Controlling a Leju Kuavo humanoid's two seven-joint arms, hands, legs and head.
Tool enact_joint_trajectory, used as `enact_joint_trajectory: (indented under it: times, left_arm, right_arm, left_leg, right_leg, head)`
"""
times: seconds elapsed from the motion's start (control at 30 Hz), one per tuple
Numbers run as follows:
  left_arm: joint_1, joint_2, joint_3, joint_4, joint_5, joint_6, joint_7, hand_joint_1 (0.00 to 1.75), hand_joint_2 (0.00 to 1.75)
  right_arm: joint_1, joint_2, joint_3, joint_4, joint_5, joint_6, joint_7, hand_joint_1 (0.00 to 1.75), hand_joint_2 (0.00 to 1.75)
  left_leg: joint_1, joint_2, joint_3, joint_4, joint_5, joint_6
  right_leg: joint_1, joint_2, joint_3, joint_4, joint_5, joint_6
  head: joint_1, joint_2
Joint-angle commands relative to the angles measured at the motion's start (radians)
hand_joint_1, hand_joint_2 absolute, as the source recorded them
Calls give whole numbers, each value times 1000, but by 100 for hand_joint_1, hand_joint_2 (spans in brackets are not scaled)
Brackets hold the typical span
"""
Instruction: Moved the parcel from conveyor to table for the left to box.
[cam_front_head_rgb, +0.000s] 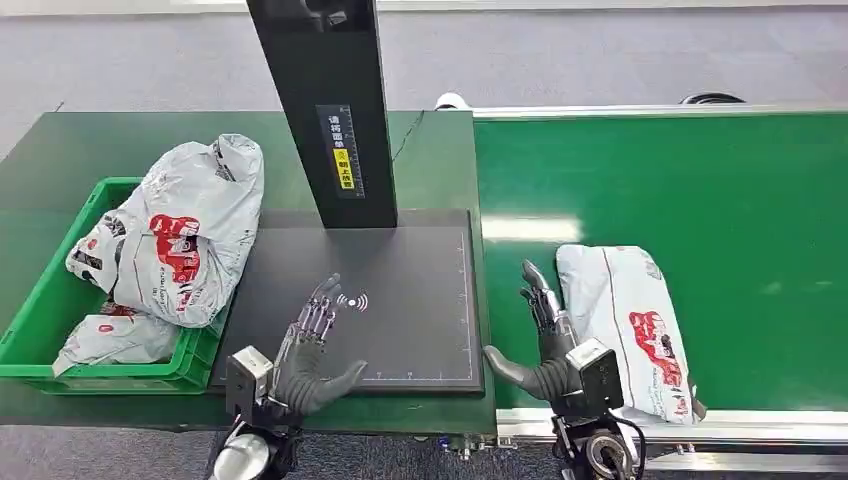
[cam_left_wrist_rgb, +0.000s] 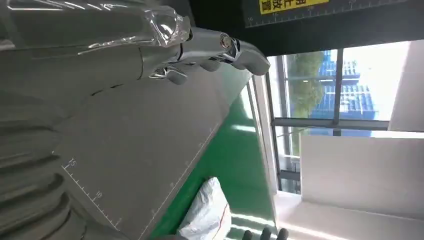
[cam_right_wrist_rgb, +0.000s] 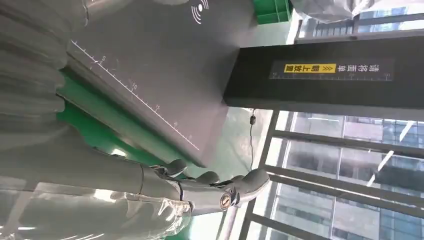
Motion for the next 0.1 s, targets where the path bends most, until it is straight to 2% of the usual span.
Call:
enact_joint_trajectory:
  times: [0.03,0.1]
  left_arm:
    - [-42,-22,37,79,46,6,-12,0,175]
    - [-52,-19,37,89,73,0,-13,0,175]
  right_arm:
    - [-51,11,3,56,-3,-5,-1,0,175]
    - [-65,20,8,44,-23,-3,0,0,175]
  left_leg:
    - [0,1,1,0,0,0]
    - [0,1,1,0,0,0]
  right_leg:
    - [1,-1,1,-1,0,0]
    - [1,-1,1,-1,1,-1]
  head:
    - [0,0]
    - [0,0]
